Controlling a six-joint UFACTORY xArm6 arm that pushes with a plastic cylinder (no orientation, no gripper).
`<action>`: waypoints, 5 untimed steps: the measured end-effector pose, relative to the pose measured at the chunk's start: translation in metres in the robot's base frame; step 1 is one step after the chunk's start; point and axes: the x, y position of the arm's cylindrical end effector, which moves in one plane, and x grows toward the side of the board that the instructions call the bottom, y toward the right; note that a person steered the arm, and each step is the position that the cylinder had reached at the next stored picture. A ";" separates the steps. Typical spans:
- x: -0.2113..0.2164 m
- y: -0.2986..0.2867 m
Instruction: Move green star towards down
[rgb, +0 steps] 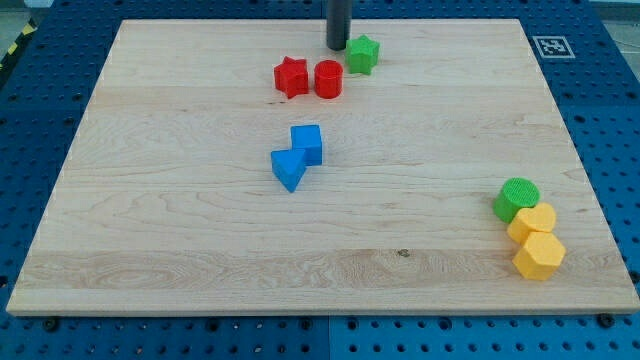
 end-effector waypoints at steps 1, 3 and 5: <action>0.000 -0.004; 0.014 0.021; 0.032 0.074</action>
